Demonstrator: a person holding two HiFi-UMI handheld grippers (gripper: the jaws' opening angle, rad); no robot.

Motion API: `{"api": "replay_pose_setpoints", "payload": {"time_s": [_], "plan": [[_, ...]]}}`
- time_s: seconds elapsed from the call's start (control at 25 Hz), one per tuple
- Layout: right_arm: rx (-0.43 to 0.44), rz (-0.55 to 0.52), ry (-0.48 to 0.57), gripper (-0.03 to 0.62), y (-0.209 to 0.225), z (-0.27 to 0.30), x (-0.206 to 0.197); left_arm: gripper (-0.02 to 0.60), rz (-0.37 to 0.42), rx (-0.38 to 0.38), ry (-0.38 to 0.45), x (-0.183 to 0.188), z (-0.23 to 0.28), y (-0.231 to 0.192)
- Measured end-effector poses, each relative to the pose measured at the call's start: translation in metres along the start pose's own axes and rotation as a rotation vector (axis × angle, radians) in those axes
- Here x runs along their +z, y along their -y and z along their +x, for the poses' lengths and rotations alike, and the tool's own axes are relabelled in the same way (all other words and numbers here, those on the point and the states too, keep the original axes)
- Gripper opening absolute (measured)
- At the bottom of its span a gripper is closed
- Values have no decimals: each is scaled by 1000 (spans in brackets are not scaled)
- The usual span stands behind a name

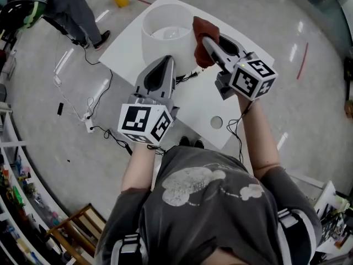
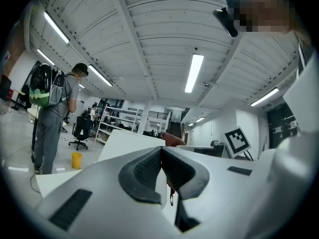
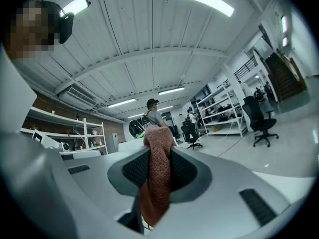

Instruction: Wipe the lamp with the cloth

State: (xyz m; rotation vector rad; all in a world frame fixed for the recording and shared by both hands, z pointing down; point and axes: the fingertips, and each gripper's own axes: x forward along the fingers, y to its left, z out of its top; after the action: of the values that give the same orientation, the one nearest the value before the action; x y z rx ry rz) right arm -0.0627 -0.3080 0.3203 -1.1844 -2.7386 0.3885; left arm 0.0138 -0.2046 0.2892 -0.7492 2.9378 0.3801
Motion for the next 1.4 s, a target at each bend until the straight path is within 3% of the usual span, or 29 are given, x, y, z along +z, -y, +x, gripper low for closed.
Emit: {"api": "replay_pose_setpoints", "payload": {"time_s": [0.2, 0.32, 0.48, 0.72, 1.04, 1.24, 1.4], "plan": [[-41, 57, 18, 86, 11, 13, 4, 8, -87, -17, -48, -4, 9, -18], [-58, 78, 6, 86, 22, 20, -6, 8, -93, -8, -71, -12, 7, -26], [-56, 162, -28, 86, 32, -2, -37, 8, -80, 12, -91, -25, -6, -5], [-1, 227, -150, 86, 57, 11, -59, 8, -118, 137, -104, -29, 10, -11], [98, 259, -275, 86, 101, 26, -89, 8, -93, 274, -128, -54, 43, -6], [146, 221, -243, 86, 118, 51, -57, 8, -73, 311, -108, -45, 68, -12], [220, 173, -172, 86, 109, 72, -12, 8, -34, 320, -67, -25, 76, -19]]}}
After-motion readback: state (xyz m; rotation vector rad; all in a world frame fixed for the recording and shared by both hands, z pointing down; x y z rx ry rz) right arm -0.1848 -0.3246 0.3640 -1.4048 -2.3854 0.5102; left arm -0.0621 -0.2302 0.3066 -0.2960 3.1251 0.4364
